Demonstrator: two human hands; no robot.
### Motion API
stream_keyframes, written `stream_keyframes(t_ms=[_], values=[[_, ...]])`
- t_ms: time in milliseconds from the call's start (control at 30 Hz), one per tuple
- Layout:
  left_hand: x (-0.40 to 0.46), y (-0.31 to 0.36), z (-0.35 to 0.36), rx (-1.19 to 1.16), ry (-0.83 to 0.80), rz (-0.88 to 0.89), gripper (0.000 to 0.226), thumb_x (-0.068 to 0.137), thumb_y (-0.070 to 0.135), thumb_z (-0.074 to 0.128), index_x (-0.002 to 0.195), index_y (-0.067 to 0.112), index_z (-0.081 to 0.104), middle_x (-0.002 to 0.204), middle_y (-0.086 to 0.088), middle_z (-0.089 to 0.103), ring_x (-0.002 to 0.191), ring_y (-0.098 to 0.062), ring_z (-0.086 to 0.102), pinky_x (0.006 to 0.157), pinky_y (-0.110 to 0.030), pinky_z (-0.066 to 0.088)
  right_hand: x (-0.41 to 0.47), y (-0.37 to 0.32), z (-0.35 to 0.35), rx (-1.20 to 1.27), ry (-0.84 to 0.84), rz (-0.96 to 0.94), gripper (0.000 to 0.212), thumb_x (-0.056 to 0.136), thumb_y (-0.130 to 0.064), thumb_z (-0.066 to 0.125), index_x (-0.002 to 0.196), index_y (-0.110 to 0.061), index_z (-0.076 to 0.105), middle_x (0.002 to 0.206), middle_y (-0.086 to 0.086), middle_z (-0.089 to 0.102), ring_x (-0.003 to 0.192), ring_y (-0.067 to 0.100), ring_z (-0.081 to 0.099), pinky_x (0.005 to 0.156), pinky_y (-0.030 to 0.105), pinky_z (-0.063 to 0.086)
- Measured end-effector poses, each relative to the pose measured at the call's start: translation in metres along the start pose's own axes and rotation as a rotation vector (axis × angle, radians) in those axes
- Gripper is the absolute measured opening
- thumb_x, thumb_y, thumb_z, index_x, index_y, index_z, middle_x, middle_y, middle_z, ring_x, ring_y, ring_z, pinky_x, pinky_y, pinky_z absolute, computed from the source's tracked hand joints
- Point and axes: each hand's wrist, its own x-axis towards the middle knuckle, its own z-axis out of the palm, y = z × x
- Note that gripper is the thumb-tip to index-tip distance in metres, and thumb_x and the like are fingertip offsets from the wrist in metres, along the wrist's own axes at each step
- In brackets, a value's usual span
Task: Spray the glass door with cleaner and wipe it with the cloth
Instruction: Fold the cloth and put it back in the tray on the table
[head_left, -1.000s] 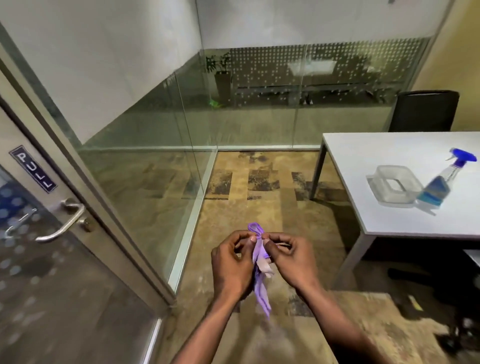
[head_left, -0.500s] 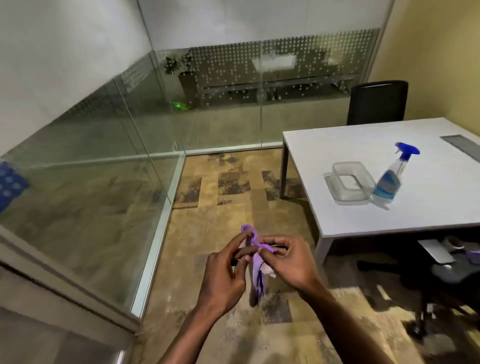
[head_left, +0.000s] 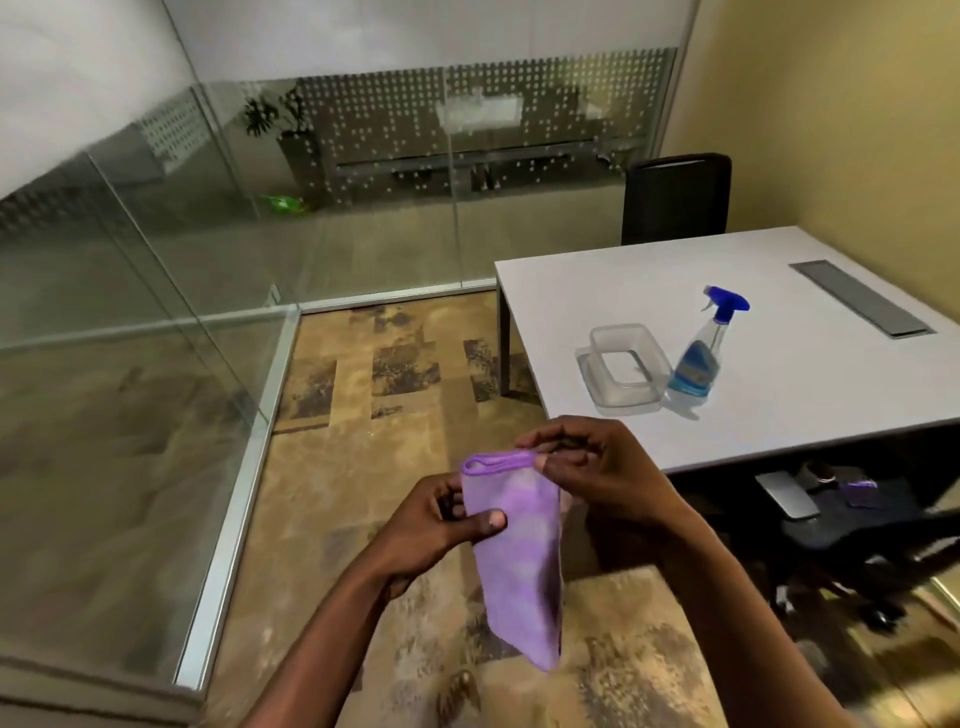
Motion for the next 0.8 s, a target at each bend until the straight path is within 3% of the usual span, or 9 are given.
stream_keyframes(t_ms=[100, 167, 333, 400, 467, 533, 633, 733, 800], values=[[0.029, 0.0, 0.001, 0.008, 0.069, 0.046, 0.017, 0.09, 0.016, 0.076, 0.105, 0.011, 0.083, 0.1, -0.001, 0.082, 0.088, -0.008, 0.073, 0.076, -0.02, 0.055, 0.024, 0.006, -0.019, 0.061, 0.057, 0.005, 0.025, 0.093, 0.008, 0.069, 0.113, -0.007, 0.076, 0.105, 0.013, 0.08, 0.088, 0.012, 0.072, 0.077, 0.022, 0.057], [0.052, 0.002, 0.0, -0.02, 0.097, 0.075, 0.016, 0.093, 0.02, 0.075, 0.106, 0.013, 0.083, 0.096, -0.001, 0.081, 0.086, -0.009, 0.071, 0.074, -0.022, 0.055, 0.043, 0.014, -0.028, 0.119, 0.127, 0.008, 0.029, 0.093, 0.002, 0.072, 0.118, -0.012, 0.075, 0.101, 0.017, 0.079, 0.082, 0.011, 0.072, 0.069, 0.021, 0.056], [0.117, 0.02, -0.015, -0.097, 0.08, 0.111, 0.028, 0.094, 0.028, 0.071, 0.116, 0.014, 0.08, 0.107, -0.01, 0.082, 0.096, -0.018, 0.077, 0.081, -0.029, 0.06, 0.089, 0.042, -0.046, 0.413, 0.205, 0.096, 0.059, 0.089, -0.037, 0.075, 0.144, -0.027, 0.058, 0.122, 0.012, 0.077, 0.12, 0.025, 0.071, 0.094, 0.032, 0.06], [0.146, 0.03, -0.024, -0.131, 0.075, 0.097, 0.031, 0.094, 0.032, 0.072, 0.119, 0.013, 0.078, 0.113, -0.016, 0.08, 0.102, -0.025, 0.078, 0.085, -0.033, 0.062, 0.108, 0.058, -0.049, 0.476, 0.128, 0.148, 0.066, 0.084, -0.046, 0.079, 0.142, -0.02, 0.06, 0.126, 0.014, 0.075, 0.124, 0.029, 0.069, 0.099, 0.037, 0.059], [0.171, 0.039, -0.033, -0.162, 0.086, 0.081, 0.031, 0.094, 0.034, 0.072, 0.118, 0.014, 0.078, 0.115, -0.016, 0.08, 0.104, -0.026, 0.078, 0.084, -0.033, 0.062, 0.125, 0.069, -0.049, 0.446, 0.075, 0.223, 0.069, 0.076, -0.051, 0.086, 0.131, -0.015, 0.067, 0.126, 0.013, 0.075, 0.123, 0.03, 0.069, 0.095, 0.032, 0.059], [0.195, 0.044, -0.042, -0.195, 0.115, 0.067, 0.033, 0.091, 0.037, 0.073, 0.115, 0.016, 0.08, 0.114, -0.013, 0.081, 0.102, -0.021, 0.078, 0.079, -0.029, 0.062, 0.143, 0.081, -0.049, 0.375, 0.059, 0.271, 0.062, 0.072, -0.051, 0.09, 0.121, -0.014, 0.074, 0.122, 0.012, 0.077, 0.12, 0.029, 0.071, 0.093, 0.031, 0.059], [0.223, 0.047, -0.054, -0.244, 0.151, 0.065, 0.038, 0.086, 0.043, 0.074, 0.116, 0.02, 0.079, 0.116, -0.008, 0.081, 0.105, -0.016, 0.077, 0.076, -0.025, 0.06, 0.166, 0.095, -0.046, 0.309, 0.119, 0.222, 0.031, 0.088, -0.029, 0.082, 0.114, -0.013, 0.079, 0.115, 0.013, 0.079, 0.111, 0.026, 0.075, 0.088, 0.031, 0.06], [0.246, 0.041, -0.07, -0.337, 0.127, 0.062, 0.042, 0.087, 0.04, 0.078, 0.125, 0.023, 0.075, 0.125, -0.008, 0.077, 0.117, -0.018, 0.074, 0.085, -0.026, 0.061, 0.192, 0.104, -0.043, 0.291, 0.211, 0.219, 0.026, 0.094, -0.028, 0.076, 0.118, -0.02, 0.077, 0.116, 0.01, 0.079, 0.113, 0.028, 0.074, 0.092, 0.044, 0.062], [0.255, 0.032, -0.078, -0.361, 0.081, 0.031, 0.06, 0.082, 0.039, 0.083, 0.137, 0.022, 0.066, 0.133, -0.011, 0.073, 0.126, -0.024, 0.07, 0.095, -0.034, 0.061, 0.206, 0.108, -0.042, 0.273, 0.235, 0.241, 0.027, 0.094, -0.035, 0.075, 0.119, -0.025, 0.076, 0.116, 0.007, 0.078, 0.113, 0.028, 0.073, 0.095, 0.048, 0.062]])
